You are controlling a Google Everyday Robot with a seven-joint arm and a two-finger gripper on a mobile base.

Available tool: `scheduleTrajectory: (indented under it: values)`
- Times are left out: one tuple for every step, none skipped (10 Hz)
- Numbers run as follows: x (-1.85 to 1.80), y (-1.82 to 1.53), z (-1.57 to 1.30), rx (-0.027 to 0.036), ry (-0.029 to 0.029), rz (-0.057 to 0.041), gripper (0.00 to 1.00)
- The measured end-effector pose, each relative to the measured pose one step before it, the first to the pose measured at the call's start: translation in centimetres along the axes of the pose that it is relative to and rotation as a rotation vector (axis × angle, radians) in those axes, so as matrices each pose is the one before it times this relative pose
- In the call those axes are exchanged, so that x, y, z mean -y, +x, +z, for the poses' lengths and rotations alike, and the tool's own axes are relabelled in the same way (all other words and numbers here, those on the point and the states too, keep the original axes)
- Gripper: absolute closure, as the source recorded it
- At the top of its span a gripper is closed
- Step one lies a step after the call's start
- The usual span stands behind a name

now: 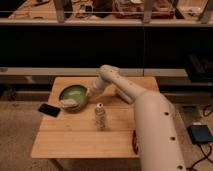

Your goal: Pick up the ceramic bowl

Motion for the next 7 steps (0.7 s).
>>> scheduleTrajectory:
  values:
    - [0.057, 0.085, -0.168, -0.00225, 0.00572, 0.00466, 0.83]
    - [-0.032, 0.053, -0.134, -0.00184, 0.00501, 0.00421, 0.83]
    - [0.247, 0.034, -0.465, -0.00316, 0.01285, 0.00422, 0.83]
    - [0.663, -0.128, -0.894, -0.00288, 0.02454, -0.00256, 0.83]
    - [0.717, -0.086, -0.756, -0.00354, 0.01747, -0.00868, 0.83]
    - [0.748, -0.126, -0.729, -0.00281, 0.01539, -0.01042, 0.83]
    - [1.427, -0.322, -1.030, -0.00086, 0.02565, -0.01881, 0.83]
